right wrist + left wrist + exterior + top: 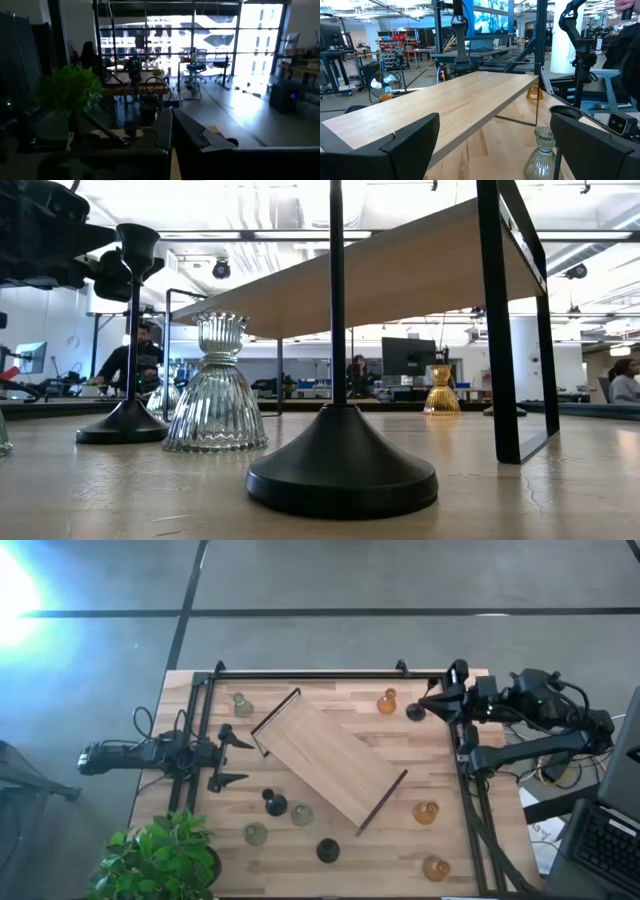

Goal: Pick & Place candle stick holders
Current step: Put the bottom black candle holder on the shelf

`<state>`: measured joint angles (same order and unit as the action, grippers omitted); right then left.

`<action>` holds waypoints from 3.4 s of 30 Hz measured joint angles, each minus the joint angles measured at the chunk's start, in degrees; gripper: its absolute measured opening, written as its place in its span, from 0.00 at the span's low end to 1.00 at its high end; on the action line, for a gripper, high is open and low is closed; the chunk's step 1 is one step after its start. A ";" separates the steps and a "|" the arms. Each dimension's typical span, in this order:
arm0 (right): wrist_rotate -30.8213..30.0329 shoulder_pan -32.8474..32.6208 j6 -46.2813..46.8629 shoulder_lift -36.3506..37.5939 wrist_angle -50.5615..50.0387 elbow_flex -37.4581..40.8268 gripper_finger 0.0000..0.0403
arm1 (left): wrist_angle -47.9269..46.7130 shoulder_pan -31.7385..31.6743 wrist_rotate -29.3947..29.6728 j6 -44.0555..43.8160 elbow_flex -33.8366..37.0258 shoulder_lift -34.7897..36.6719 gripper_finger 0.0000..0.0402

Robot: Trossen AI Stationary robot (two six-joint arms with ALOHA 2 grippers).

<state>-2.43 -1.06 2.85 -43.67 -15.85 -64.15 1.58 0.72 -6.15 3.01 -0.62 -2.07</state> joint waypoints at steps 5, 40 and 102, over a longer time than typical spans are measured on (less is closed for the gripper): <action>5.31 -0.02 3.35 -3.90 -0.49 -2.63 0.02 | 0.11 -0.01 0.00 2.95 0.00 0.00 0.95; 0.03 -25.84 10.54 -35.17 -11.53 -11.51 0.02 | 0.17 -0.01 0.02 4.48 0.00 0.00 0.95; -28.69 -39.54 37.54 -57.58 4.19 -11.99 0.11 | 0.10 0.00 0.02 4.48 0.00 0.00 0.95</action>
<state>-31.11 -40.60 40.38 -101.25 -11.66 -76.14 1.68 0.72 -6.13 7.49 -0.62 -2.07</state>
